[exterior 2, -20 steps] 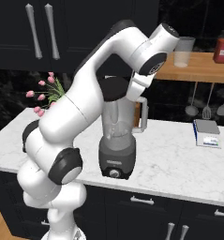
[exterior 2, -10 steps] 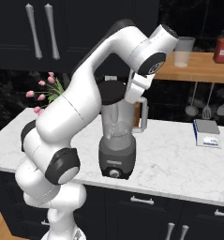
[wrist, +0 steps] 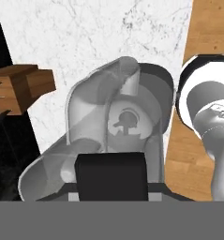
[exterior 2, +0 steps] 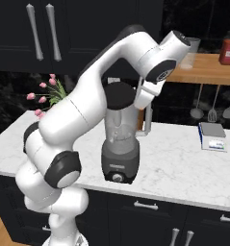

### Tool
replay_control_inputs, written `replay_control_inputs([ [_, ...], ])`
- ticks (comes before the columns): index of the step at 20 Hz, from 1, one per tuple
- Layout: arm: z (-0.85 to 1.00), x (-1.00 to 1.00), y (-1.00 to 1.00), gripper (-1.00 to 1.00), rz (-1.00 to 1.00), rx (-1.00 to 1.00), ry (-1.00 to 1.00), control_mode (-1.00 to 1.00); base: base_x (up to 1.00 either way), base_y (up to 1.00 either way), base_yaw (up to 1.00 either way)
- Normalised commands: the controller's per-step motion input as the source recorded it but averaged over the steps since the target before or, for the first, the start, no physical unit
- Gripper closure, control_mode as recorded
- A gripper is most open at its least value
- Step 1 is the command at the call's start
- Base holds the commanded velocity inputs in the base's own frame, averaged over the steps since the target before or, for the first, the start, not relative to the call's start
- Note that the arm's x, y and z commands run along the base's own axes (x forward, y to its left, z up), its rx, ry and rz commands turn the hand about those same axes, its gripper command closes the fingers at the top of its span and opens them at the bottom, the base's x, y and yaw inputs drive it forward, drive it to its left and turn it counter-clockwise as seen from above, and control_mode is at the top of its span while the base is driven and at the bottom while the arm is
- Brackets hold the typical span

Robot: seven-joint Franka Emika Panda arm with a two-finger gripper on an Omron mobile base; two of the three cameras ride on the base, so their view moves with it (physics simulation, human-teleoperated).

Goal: Close the lid blender by securely placing the lid on top.

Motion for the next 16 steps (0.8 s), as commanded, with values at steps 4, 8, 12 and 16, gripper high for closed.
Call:
replay_control_inputs([
  [4,0.13,0.43,-0.28,1.00,-0.07,0.06,0.00,-1.00,0.00,0.00,0.00],
  [8,0.05,0.34,-0.06,1.00,-0.03,0.03,0.07,-1.00,0.00,0.00,0.00],
  [12,0.01,0.14,0.00,1.00,0.00,0.00,0.05,-1.00,0.00,0.00,0.00],
  [16,0.00,0.19,0.00,1.00,0.00,-0.01,0.01,-1.00,0.00,0.00,0.00],
])
